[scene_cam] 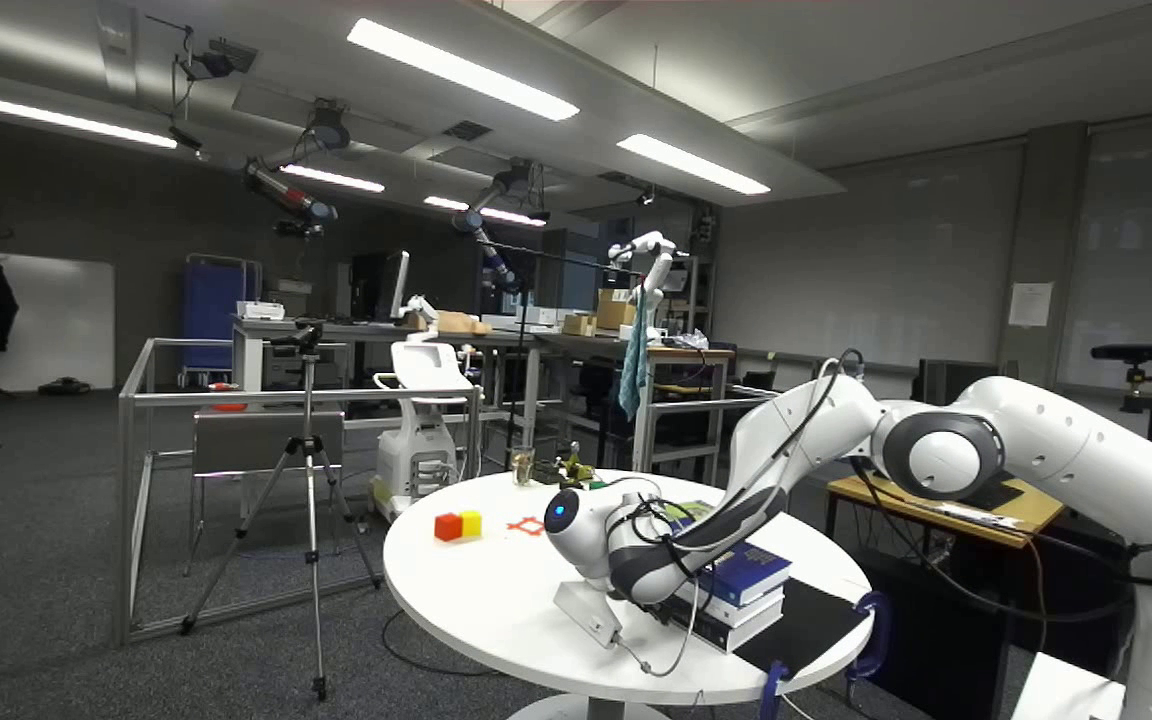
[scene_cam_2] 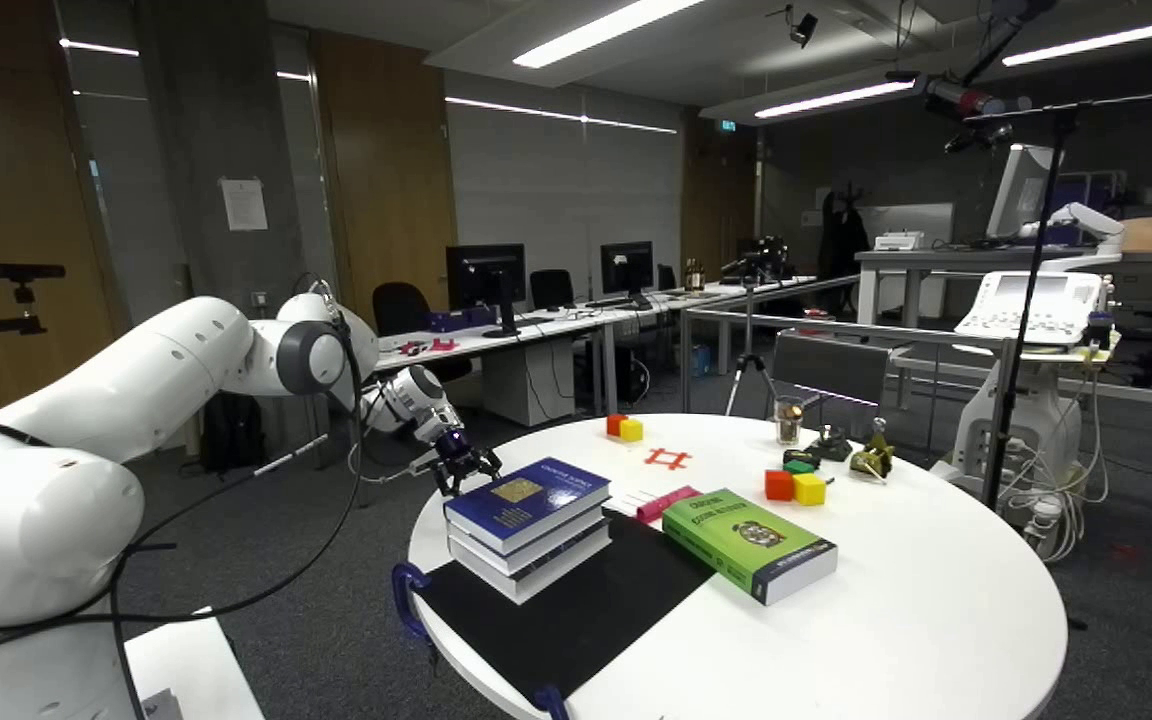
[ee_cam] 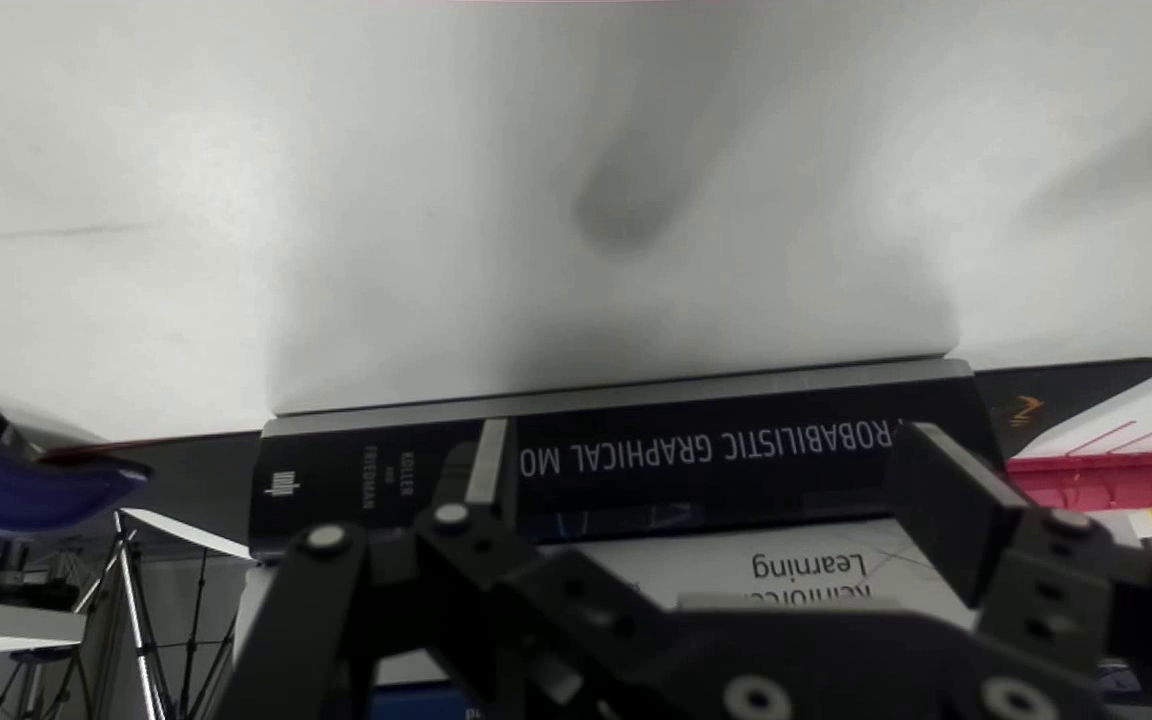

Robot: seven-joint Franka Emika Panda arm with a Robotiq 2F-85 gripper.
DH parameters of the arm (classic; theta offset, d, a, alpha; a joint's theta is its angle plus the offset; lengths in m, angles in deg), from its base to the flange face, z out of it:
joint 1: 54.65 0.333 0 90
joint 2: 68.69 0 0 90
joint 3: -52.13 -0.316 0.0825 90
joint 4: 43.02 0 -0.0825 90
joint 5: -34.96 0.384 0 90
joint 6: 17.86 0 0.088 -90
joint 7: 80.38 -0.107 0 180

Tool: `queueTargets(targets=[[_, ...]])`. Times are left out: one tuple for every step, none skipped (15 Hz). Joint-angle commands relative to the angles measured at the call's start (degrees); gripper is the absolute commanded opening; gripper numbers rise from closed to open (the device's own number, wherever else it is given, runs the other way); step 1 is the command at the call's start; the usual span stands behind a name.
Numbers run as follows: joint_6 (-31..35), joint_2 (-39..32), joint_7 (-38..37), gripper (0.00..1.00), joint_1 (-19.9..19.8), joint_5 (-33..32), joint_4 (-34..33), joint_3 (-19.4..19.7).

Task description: Move the stack of books to the right

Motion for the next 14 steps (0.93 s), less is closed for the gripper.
queueTargets(targets=[[-2.32, 1.05, 0.04, 1.0, -0.04, 0.27, 1.04, 0.37], [-2.73, 1.1, 0.13, 1.0, -0.07, 0.28, 1.12, 0.41], [-3.2, 1.1, 0.17, 1.0, -0.07, 0.27, 1.13, 0.44], [-3.48, 1.07, 0.47, 1.0, -0.08, 0.22, 1.14, 0.44], [-3.81, 0.97, 0.74, 1.0, -0.06, 0.17, 1.08, 0.45], [-4.07, 0.91, 0.88, 1.0, -0.06, 0.15, 1.04, 0.44], [-4.32, 0.84, 1.26, 1.0, -0.08, 0.11, 0.99, 0.38], [-4.7, 0.75, 1.35, 1.0, -0.02, 0.02, 0.9, 0.43], [-4.98, 0.66, 1.58, 1.0, -0.02, -0.05, 0.84, 0.43], [-5.18, 0.59, 1.91, 1.0, 0.01, -0.18, 0.85, 0.42], [-5.35, 0.52, 2.18, 1.0, 0.03, -0.23, 0.84, 0.42], [-5.47, 0.48, 2.63, 1.0, 0.05, -0.31, 0.9, 0.41], [-5.71, 0.44, 3.41, 1.0, 0.08, -0.4, 0.97, 0.38], [-5.96, 0.32, 4.14, 1.0, 0.13, -0.49, 0.94, 0.41]])
